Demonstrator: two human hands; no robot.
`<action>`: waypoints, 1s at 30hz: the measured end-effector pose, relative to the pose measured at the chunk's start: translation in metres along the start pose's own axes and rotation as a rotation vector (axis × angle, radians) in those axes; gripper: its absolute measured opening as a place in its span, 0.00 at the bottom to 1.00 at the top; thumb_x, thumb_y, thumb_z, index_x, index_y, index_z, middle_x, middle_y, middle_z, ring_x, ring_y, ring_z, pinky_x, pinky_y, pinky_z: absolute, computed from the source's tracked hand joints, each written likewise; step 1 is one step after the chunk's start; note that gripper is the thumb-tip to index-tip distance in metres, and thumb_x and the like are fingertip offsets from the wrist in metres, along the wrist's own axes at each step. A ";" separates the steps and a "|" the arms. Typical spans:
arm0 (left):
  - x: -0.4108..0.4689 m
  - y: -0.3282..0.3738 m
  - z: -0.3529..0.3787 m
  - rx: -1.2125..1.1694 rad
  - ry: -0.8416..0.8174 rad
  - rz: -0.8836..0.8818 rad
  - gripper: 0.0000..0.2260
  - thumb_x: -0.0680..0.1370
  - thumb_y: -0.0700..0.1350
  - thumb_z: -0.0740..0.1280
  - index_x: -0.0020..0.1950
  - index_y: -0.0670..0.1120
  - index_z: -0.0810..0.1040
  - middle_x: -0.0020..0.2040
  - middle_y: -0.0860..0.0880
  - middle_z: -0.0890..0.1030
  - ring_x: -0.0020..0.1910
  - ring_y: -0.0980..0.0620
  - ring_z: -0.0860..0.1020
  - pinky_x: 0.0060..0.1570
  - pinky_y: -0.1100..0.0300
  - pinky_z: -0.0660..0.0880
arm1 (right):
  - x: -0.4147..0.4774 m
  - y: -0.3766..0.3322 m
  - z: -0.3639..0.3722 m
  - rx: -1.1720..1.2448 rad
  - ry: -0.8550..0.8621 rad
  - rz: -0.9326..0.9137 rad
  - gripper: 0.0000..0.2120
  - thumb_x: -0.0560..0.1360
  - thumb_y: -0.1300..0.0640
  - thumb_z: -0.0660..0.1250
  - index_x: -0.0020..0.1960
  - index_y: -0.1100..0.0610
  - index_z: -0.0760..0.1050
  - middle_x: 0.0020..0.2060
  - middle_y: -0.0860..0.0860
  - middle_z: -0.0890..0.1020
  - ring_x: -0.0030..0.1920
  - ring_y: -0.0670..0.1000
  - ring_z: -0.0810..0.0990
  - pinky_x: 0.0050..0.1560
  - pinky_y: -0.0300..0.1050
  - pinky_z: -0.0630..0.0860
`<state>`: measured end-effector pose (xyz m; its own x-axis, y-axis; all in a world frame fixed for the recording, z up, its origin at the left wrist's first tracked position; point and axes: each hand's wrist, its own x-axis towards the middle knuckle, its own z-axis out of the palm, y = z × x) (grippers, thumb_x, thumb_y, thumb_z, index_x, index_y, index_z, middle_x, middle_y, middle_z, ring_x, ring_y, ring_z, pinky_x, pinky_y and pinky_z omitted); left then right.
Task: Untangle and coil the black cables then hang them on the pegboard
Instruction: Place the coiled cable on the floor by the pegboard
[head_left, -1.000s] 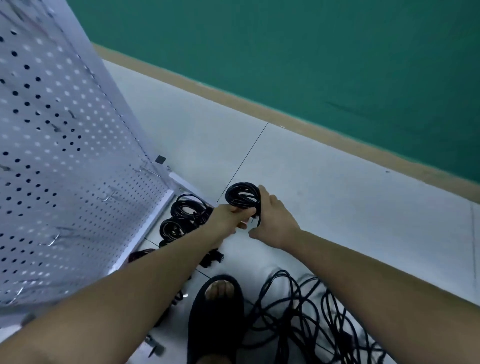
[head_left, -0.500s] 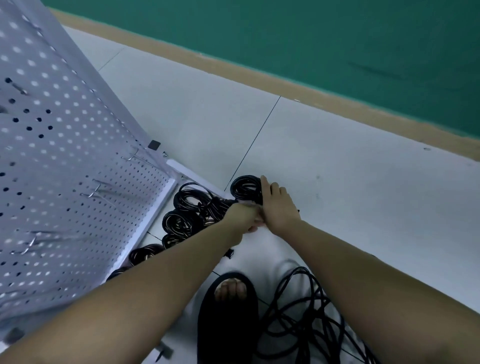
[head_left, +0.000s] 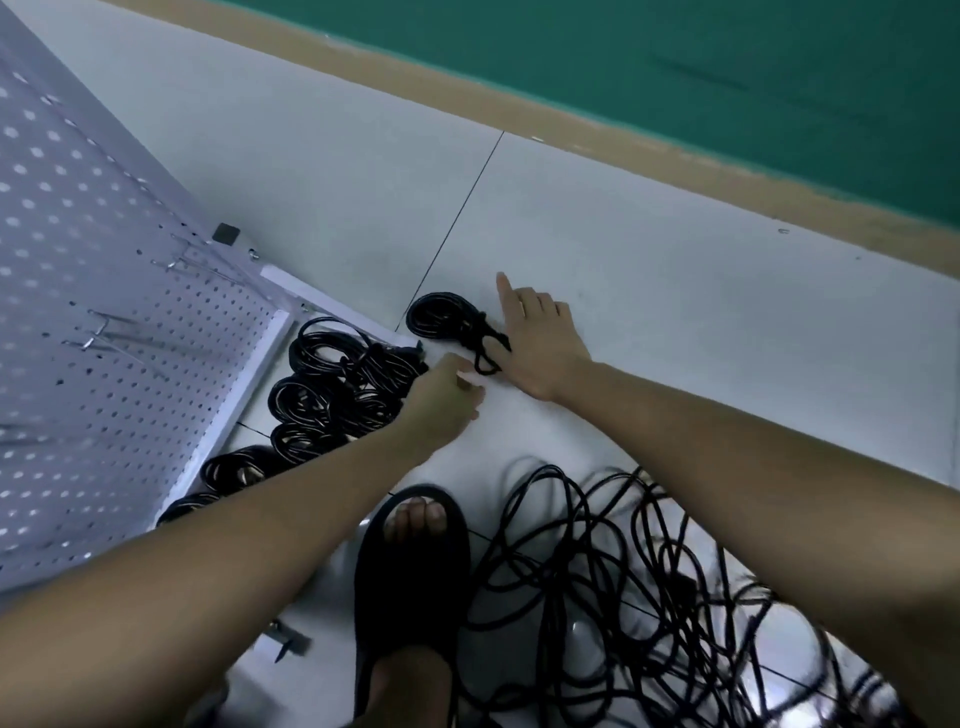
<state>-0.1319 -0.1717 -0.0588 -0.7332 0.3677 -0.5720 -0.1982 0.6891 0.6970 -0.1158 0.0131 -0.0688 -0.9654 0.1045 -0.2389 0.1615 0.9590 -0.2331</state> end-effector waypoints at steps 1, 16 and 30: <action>-0.006 0.004 0.004 0.049 0.020 0.028 0.16 0.85 0.43 0.67 0.73 0.45 0.72 0.49 0.46 0.84 0.40 0.54 0.81 0.29 0.67 0.73 | -0.011 0.009 -0.007 0.031 0.011 -0.006 0.39 0.88 0.42 0.55 0.88 0.58 0.41 0.80 0.59 0.65 0.76 0.61 0.65 0.77 0.56 0.60; -0.096 0.077 0.115 0.290 -0.124 0.578 0.06 0.79 0.42 0.69 0.54 0.51 0.78 0.47 0.56 0.79 0.44 0.59 0.77 0.43 0.61 0.74 | -0.250 0.115 -0.057 0.209 0.019 -0.156 0.07 0.82 0.59 0.64 0.59 0.55 0.76 0.49 0.49 0.79 0.51 0.51 0.75 0.53 0.46 0.71; -0.122 0.044 0.207 0.486 -0.487 0.642 0.05 0.79 0.40 0.70 0.54 0.48 0.81 0.47 0.55 0.85 0.50 0.55 0.82 0.56 0.51 0.79 | -0.333 0.107 0.038 0.292 -0.340 0.416 0.13 0.84 0.42 0.64 0.61 0.50 0.74 0.53 0.57 0.84 0.56 0.62 0.83 0.51 0.55 0.79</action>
<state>0.0840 -0.0570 -0.0478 -0.2331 0.9127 -0.3356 0.5236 0.4086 0.7476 0.2305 0.0705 -0.0505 -0.6979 0.3184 -0.6415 0.6066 0.7391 -0.2930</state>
